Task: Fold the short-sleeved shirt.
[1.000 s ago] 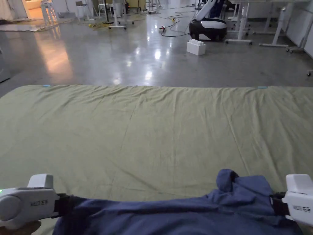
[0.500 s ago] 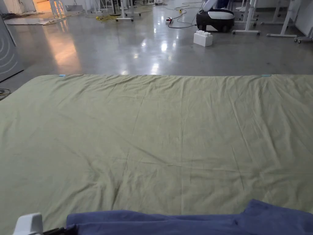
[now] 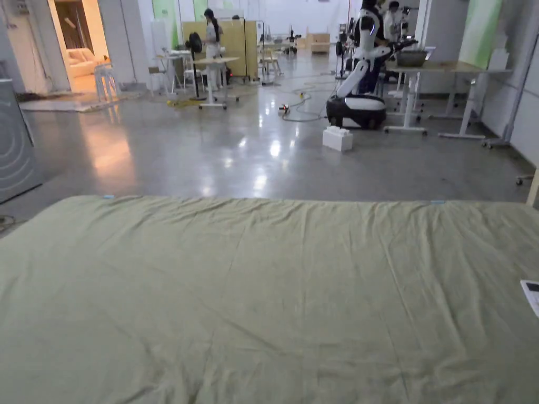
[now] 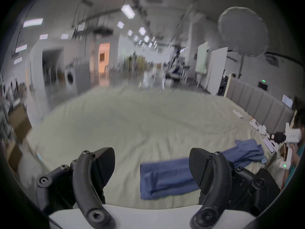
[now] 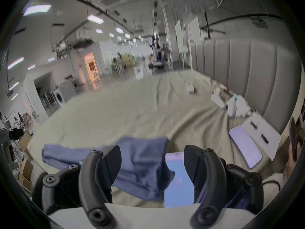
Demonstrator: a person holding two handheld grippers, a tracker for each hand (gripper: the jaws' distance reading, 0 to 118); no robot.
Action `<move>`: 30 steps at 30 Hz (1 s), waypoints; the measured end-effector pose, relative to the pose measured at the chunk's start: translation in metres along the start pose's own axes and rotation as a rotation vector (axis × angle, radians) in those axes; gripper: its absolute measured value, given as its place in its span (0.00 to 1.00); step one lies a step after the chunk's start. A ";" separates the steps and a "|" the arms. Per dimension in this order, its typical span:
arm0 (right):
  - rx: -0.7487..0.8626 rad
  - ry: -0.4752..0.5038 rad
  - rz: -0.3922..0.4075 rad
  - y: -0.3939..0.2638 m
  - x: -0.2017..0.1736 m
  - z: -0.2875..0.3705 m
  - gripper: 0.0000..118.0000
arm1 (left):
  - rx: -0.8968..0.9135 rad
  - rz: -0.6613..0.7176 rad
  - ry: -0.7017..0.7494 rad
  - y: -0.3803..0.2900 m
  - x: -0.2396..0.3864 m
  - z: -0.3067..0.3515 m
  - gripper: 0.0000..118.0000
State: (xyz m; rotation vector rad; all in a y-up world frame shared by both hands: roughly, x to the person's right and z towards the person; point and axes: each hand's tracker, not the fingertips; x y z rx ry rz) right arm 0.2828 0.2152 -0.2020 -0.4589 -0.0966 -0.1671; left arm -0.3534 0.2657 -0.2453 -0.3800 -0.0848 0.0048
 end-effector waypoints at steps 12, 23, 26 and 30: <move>0.364 0.176 0.111 0.061 -0.101 0.105 0.50 | 0.447 -0.224 0.046 0.065 0.121 0.110 0.50; 0.342 0.158 0.207 0.051 -0.124 0.111 0.00 | 0.390 -0.179 -0.026 0.057 0.129 0.111 0.00; 0.343 0.163 0.195 0.052 -0.124 0.110 0.00 | 0.370 -0.162 -0.027 0.056 0.124 0.108 0.00; 0.325 0.169 0.172 0.054 -0.121 0.108 0.00 | 0.351 -0.114 -0.056 0.056 0.113 0.104 0.00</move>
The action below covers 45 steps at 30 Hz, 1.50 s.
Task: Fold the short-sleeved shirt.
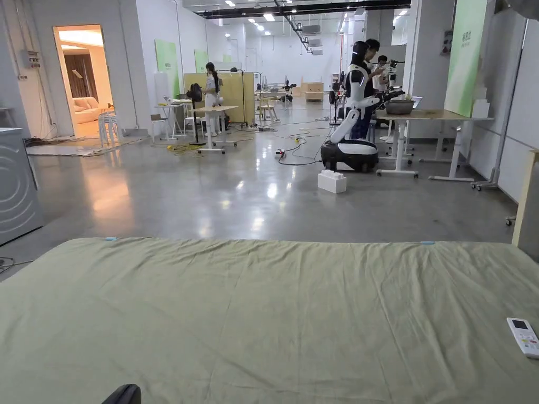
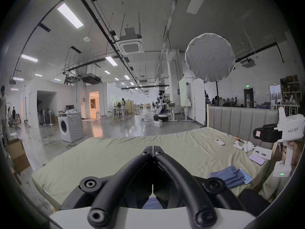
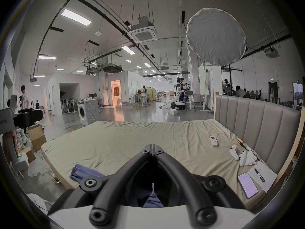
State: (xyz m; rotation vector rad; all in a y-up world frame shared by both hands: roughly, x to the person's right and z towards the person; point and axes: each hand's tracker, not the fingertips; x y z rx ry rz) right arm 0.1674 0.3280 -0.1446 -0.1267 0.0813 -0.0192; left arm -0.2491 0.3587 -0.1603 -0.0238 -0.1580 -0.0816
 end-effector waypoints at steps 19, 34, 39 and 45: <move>-0.244 0.001 -0.091 -0.039 0.003 -0.019 0.00 | -0.505 0.898 -0.111 -0.209 -0.175 -0.119 0.79; -0.329 -0.028 -0.193 -0.065 0.010 -0.033 0.00 | -0.819 1.045 -0.116 -0.312 -0.174 -0.190 0.09; -0.349 -0.022 -0.172 -0.067 0.007 -0.032 0.00 | -0.664 1.174 -0.151 -0.286 -0.192 -0.174 0.08; -0.343 0.005 -0.182 -0.068 0.008 -0.030 0.00 | -0.535 1.048 -0.024 -0.233 -0.246 -0.142 0.08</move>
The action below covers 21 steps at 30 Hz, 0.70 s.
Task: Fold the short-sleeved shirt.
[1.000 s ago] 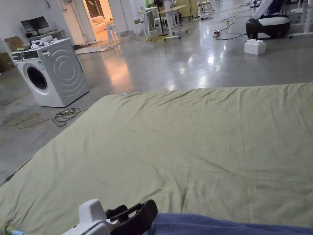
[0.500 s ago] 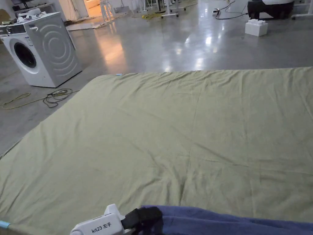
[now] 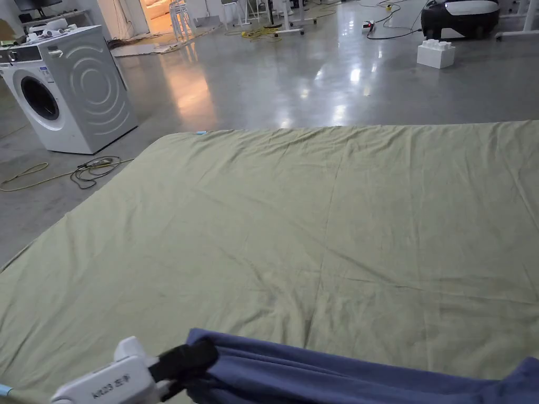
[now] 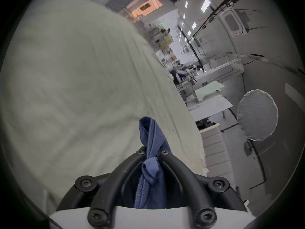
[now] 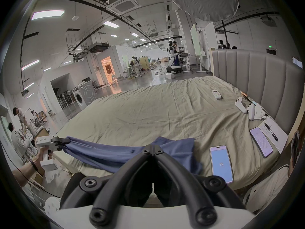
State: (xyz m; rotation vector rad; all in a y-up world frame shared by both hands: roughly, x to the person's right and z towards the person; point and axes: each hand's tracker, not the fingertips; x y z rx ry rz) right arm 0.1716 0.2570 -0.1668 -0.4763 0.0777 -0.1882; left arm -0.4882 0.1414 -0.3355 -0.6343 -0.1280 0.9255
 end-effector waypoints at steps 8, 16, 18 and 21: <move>0.005 0.031 -0.042 -0.007 0.005 0.005 0.00 | 0.015 -0.241 0.049 0.004 0.075 0.024 0.08; 0.019 0.002 -0.054 -0.016 0.020 0.031 0.00 | -0.178 -0.453 0.056 -0.145 0.175 -0.092 0.08; 0.019 -0.012 -0.072 -0.021 0.030 0.040 0.00 | -0.263 -0.517 0.120 -0.175 0.184 -0.119 0.08; 0.021 -0.053 -0.115 -0.032 0.044 0.050 0.00 | -0.315 -0.489 0.086 -0.203 0.195 -0.144 0.08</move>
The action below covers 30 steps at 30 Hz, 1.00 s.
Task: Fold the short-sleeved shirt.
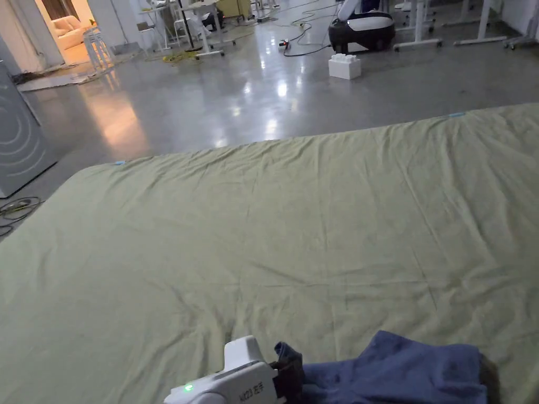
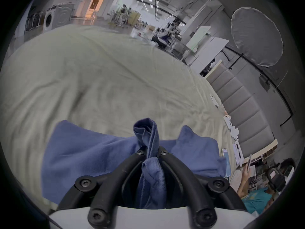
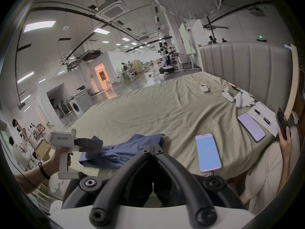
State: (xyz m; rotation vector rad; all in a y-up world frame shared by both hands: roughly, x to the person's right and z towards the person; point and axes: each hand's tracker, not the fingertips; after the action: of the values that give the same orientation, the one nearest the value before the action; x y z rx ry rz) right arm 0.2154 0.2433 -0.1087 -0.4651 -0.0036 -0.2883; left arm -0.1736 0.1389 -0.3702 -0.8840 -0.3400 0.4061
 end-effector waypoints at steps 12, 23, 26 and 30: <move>-0.001 0.024 -0.078 -0.019 0.019 -0.001 0.00 | 0.109 -0.014 -0.071 0.023 0.005 0.050 0.85; -0.016 0.017 -0.061 -0.020 0.013 0.004 0.00 | -0.111 0.241 -0.226 -0.020 -0.017 -0.017 0.05; -0.032 -0.009 -0.065 -0.022 0.016 0.006 0.00 | -0.190 0.240 -0.236 -0.041 -0.010 -0.055 0.03; -0.044 -0.034 -0.044 -0.022 0.016 0.008 0.00 | -0.160 0.227 -0.189 -0.038 -0.009 -0.057 0.01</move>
State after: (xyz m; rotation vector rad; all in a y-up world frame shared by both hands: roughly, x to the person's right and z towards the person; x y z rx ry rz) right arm 0.2251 0.2236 -0.0906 -0.5138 -0.0412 -0.3241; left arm -0.1485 0.0751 -0.3744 -1.0482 -0.4522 0.6824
